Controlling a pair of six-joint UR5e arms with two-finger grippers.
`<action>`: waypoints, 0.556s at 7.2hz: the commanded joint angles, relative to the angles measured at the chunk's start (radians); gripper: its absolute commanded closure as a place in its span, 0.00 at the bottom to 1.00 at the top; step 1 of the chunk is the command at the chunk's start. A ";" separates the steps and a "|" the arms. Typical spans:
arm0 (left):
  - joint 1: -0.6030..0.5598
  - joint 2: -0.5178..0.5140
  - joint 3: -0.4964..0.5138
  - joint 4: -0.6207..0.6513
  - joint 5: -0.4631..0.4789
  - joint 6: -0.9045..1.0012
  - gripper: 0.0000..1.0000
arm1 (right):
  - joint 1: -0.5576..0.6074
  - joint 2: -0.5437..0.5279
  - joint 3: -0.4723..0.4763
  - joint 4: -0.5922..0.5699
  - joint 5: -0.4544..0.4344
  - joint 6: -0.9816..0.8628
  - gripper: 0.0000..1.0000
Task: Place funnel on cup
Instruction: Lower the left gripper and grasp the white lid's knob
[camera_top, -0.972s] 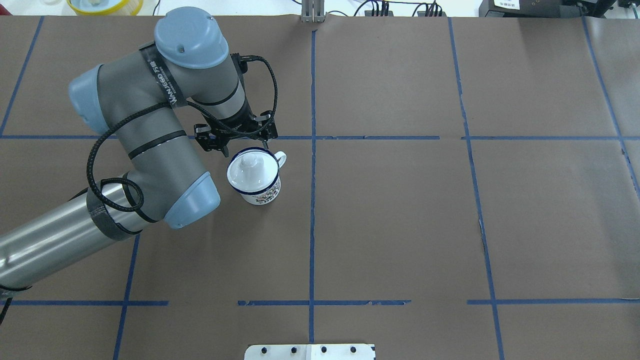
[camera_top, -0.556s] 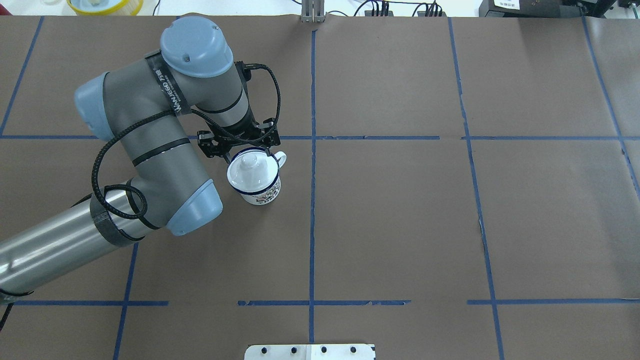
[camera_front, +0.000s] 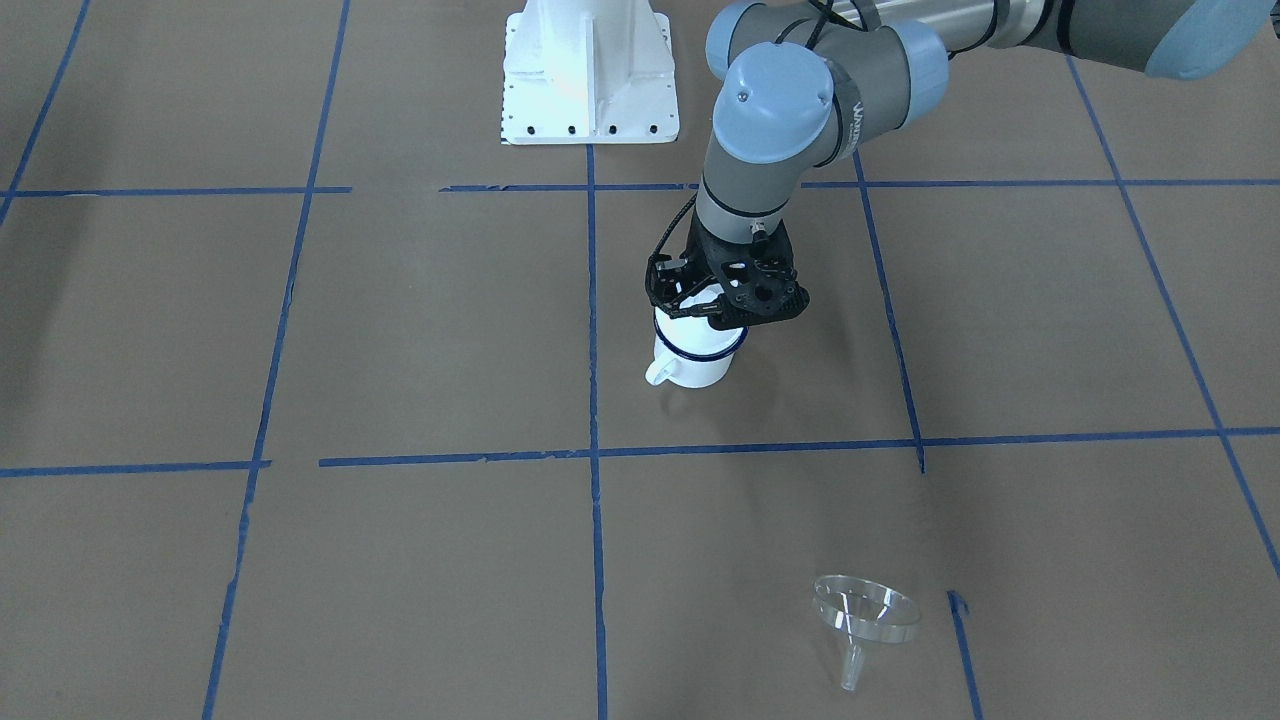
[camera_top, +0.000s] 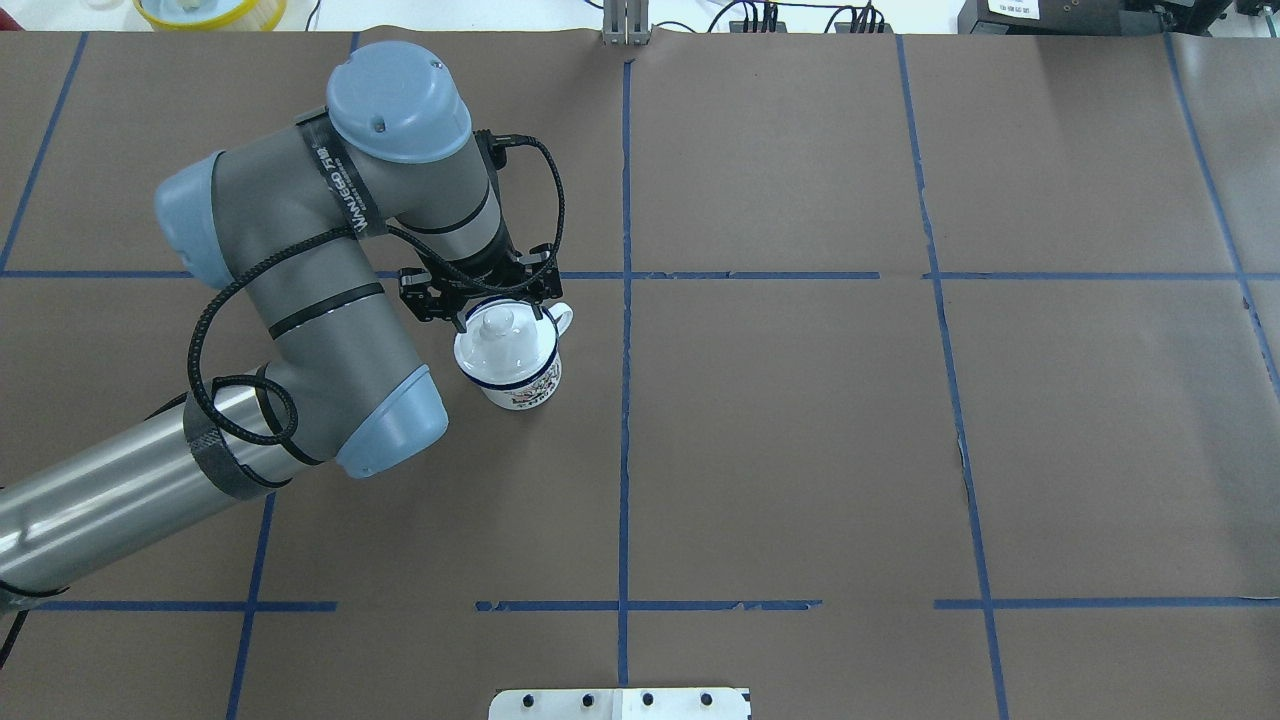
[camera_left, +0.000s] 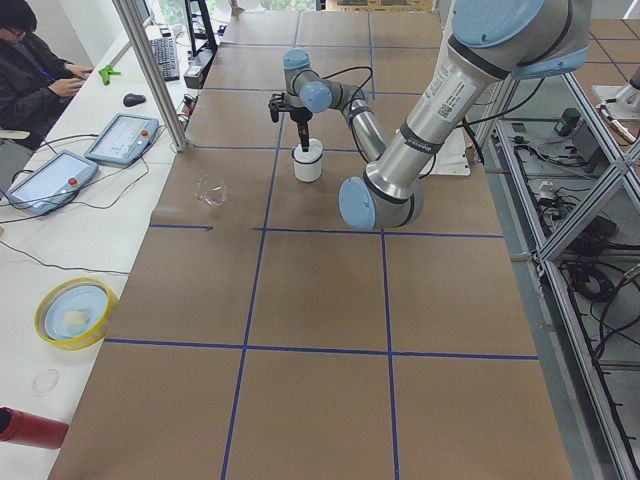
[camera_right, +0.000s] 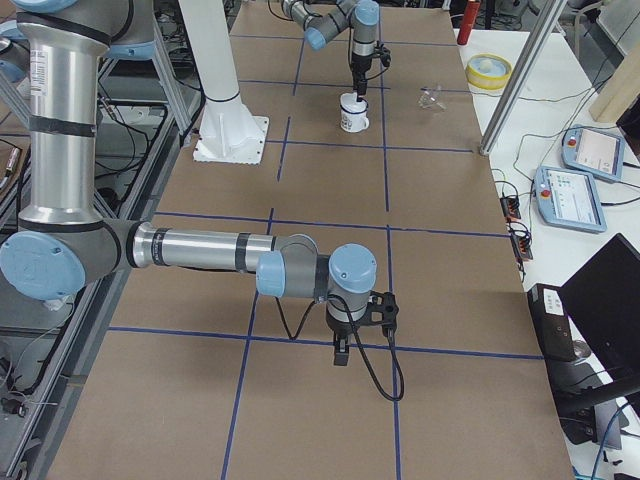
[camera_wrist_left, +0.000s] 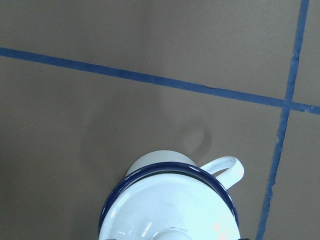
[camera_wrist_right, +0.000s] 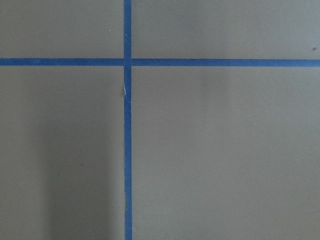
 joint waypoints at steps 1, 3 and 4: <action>0.001 0.001 -0.011 0.004 0.000 0.004 1.00 | 0.000 0.000 0.000 0.000 0.000 0.000 0.00; 0.001 -0.002 -0.025 0.037 0.000 0.009 1.00 | 0.000 0.000 0.000 0.000 0.000 0.000 0.00; -0.005 0.001 -0.085 0.078 0.000 0.010 1.00 | 0.000 0.000 0.000 0.000 0.000 0.000 0.00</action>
